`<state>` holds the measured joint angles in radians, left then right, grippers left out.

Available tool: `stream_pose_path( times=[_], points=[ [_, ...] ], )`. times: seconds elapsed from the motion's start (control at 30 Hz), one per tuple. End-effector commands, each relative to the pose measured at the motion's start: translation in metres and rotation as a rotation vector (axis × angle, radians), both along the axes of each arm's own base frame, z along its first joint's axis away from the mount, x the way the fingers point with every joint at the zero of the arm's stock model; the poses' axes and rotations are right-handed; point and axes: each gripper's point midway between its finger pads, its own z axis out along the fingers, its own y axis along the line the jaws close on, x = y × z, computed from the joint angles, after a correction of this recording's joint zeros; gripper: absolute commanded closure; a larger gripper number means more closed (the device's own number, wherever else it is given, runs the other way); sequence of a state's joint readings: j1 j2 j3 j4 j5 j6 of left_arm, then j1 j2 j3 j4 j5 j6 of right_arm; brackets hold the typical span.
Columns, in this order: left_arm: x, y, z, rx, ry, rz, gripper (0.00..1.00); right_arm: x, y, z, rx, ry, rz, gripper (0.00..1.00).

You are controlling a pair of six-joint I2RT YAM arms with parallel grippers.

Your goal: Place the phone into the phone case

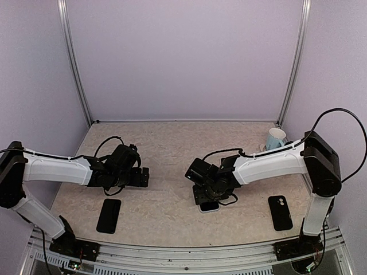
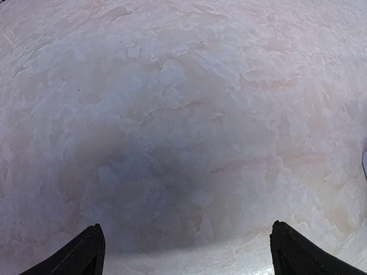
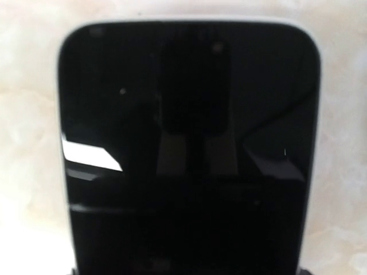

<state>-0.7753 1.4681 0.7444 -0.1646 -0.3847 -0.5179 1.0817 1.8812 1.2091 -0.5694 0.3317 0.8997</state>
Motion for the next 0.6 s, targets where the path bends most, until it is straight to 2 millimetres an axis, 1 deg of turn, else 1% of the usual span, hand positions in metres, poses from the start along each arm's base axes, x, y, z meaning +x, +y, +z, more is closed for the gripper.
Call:
stream_pose_path(
  times=[0.0, 0.13, 0.23, 0.37, 0.5, 0.57],
  points=[
    [0.007, -0.004, 0.009, -0.014, -0.023, -0.002, 0.01, -0.015, -0.016, -0.02, -0.069, 0.069, -0.007, 0.41],
    [0.006, -0.003, 0.009, -0.012, -0.02, -0.002, 0.01, -0.013, -0.017, -0.021, -0.079, 0.062, -0.011, 0.26],
    [0.006, -0.005, 0.009, -0.017, -0.019, -0.006, 0.01, -0.013, -0.018, -0.019, -0.096, 0.068, -0.01, 0.02],
    [0.006, -0.006, 0.008, -0.019, -0.013, -0.011, 0.01, -0.016, -0.019, -0.013, -0.096, 0.101, 0.001, 0.01],
    [0.006, -0.006, 0.007, -0.021, -0.009, -0.011, 0.01, -0.024, -0.022, -0.022, -0.091, 0.163, 0.018, 0.01],
    [0.005, -0.006, 0.006, -0.02, -0.007, -0.011, 0.01, -0.029, -0.02, -0.028, -0.082, 0.191, 0.039, 0.01]
  ],
)
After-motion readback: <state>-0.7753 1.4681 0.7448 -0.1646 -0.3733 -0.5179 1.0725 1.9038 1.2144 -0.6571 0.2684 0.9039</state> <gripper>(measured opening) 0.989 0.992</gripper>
